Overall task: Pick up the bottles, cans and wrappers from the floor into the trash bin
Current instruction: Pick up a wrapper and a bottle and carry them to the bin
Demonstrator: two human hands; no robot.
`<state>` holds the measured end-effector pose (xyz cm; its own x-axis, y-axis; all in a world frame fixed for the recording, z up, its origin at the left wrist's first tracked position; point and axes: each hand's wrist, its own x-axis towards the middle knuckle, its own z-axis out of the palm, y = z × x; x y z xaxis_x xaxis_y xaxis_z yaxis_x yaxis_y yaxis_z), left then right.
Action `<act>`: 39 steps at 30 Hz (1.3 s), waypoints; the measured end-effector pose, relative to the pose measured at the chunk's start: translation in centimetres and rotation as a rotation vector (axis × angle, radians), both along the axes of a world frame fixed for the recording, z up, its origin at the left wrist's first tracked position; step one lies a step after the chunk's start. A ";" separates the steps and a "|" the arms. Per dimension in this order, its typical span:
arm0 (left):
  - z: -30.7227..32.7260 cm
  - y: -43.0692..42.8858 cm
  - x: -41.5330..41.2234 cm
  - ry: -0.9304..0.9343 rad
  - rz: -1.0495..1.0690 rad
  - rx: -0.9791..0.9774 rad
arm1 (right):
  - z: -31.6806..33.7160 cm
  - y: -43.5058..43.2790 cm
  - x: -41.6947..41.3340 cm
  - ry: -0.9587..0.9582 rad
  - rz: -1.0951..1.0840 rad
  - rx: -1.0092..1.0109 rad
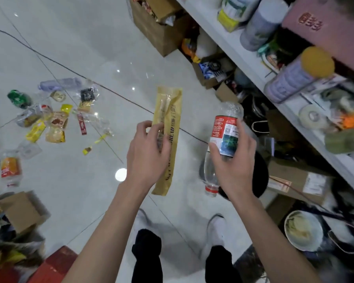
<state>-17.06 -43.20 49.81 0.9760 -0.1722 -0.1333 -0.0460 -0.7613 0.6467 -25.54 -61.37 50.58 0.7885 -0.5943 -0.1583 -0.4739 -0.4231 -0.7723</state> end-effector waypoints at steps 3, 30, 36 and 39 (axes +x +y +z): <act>-2.6 -6.2 -4.0 0.038 -0.053 -0.005 | -2.0 -5.8 -5.0 0.052 -0.072 -0.041; -16.5 -20.0 -10.8 0.087 -0.102 0.007 | -17.8 -18.3 -14.5 0.324 -0.055 -0.098; -14.3 -18.1 -10.0 0.077 -0.084 -0.030 | -15.2 -17.0 -12.6 0.231 -0.035 -0.085; -12.7 -16.2 -8.9 0.075 -0.064 -0.038 | -13.3 -15.2 -10.8 0.176 -0.006 -0.102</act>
<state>-25.98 -59.43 37.09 0.9504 -0.2403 -0.1976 -0.0443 -0.7333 0.6785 -36.30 -76.57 37.30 0.7504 -0.6190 -0.2317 -0.6004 -0.4919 -0.6306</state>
